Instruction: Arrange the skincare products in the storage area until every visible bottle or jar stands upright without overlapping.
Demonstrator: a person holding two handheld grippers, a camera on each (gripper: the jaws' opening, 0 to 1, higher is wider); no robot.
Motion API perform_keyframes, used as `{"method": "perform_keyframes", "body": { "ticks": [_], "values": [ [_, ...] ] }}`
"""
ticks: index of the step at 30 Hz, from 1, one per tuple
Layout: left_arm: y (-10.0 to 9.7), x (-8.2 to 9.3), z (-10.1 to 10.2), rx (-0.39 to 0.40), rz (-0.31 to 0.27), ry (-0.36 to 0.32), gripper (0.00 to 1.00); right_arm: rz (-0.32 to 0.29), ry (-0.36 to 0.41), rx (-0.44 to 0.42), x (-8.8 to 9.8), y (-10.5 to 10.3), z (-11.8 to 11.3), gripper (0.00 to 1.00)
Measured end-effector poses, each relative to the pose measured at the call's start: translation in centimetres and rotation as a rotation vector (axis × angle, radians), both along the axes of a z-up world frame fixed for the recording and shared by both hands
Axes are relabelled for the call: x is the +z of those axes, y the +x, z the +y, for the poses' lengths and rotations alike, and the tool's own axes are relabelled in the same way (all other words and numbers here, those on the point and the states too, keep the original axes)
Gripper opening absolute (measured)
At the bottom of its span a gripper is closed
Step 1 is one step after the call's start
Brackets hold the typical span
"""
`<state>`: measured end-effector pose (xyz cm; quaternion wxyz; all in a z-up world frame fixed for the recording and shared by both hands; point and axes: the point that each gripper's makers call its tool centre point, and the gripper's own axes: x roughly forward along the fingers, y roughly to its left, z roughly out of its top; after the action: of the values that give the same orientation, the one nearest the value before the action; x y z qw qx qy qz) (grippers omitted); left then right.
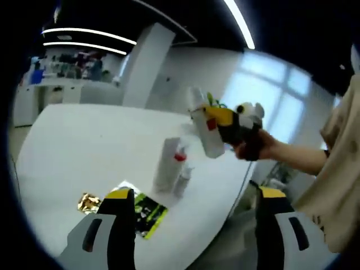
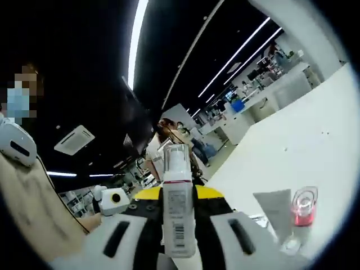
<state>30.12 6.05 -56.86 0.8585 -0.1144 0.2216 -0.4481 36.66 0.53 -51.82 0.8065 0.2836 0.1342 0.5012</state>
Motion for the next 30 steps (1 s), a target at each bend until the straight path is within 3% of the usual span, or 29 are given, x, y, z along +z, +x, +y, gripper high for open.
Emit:
{"method": "perform_keyframes", "body": {
  "ticks": [5,9,14,22,27,30],
  "values": [
    [-0.8,-0.4,-0.8,-0.038,0.008,0.016,0.83,0.030,0.073,0.017,-0.1,-2.0,0.9,0.20],
    [-2.2,0.3,-2.3,-0.111,0.015,-0.032,0.83,0.027,0.162,0.064,0.8,-3.8,1.9,0.20],
    [-3.6,2.5,-4.0,-0.190,0.010,-0.134,0.79,-0.002,0.221,0.147,1.9,-6.1,3.0,0.20],
    [-4.7,3.8,-4.8,-0.257,-0.007,-0.139,0.59,-0.024,0.290,0.222,3.2,-8.5,3.2,0.20],
    [-5.3,5.2,-5.1,-0.295,-0.033,-0.159,0.44,-0.035,0.278,0.245,3.0,-9.5,3.1,0.20],
    [-5.6,5.3,-5.5,-0.327,-0.054,-0.129,0.40,-0.045,0.281,0.258,3.2,-10.0,2.9,0.20]
  ]
}}
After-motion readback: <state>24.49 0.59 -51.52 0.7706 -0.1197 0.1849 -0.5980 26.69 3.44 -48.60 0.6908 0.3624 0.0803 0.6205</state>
